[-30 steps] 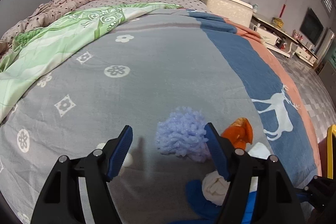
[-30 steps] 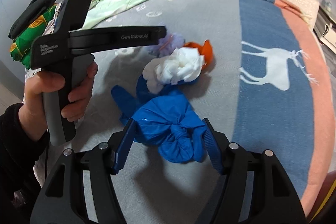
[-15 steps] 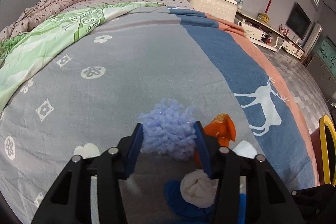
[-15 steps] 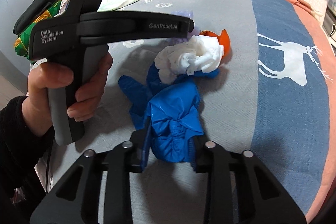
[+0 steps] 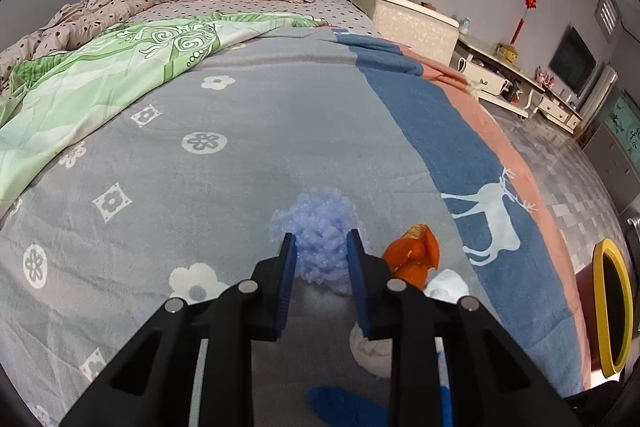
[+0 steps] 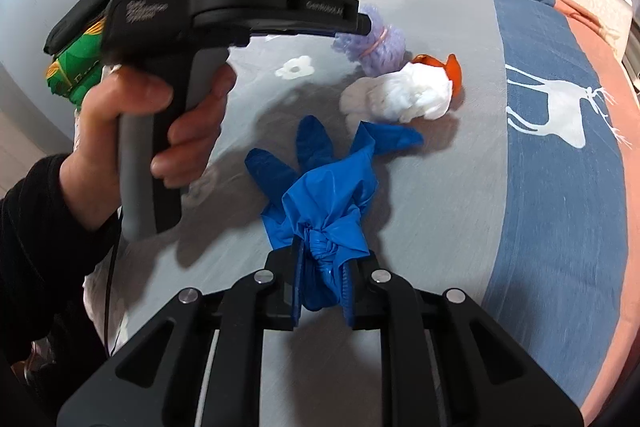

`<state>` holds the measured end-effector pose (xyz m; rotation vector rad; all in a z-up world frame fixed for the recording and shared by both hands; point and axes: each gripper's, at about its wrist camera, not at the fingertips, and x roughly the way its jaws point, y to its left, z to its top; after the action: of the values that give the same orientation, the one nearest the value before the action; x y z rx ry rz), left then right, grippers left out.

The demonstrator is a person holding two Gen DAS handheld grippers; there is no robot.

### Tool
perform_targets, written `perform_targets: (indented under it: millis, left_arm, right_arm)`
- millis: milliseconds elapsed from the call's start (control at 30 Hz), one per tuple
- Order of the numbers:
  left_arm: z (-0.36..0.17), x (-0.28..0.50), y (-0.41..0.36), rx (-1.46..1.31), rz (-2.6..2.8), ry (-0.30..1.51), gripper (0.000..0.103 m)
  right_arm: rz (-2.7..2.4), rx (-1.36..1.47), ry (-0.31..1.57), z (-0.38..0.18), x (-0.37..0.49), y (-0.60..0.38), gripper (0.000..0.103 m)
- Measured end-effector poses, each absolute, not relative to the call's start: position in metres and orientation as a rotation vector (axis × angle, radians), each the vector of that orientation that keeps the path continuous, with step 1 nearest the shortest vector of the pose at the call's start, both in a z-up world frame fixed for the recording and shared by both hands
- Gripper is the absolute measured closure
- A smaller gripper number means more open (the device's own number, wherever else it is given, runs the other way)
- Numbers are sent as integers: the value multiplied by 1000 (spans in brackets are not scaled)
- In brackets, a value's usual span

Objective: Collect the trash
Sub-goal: 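Grasp the blue glove with the right tool while the left tool grasps the lilac mesh ball, then carry the blue glove and lilac mesh ball in both tools over the yellow bin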

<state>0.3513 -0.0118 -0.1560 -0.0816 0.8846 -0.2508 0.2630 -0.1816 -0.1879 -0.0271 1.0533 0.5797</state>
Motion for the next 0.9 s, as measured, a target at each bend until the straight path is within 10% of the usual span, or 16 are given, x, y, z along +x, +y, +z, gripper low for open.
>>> perform_targets:
  millis: [900]
  left_arm:
    - [-25,248,-31,-71,-296,688,79]
  right_arm:
    - [428,35,781,-65,156,-259,88]
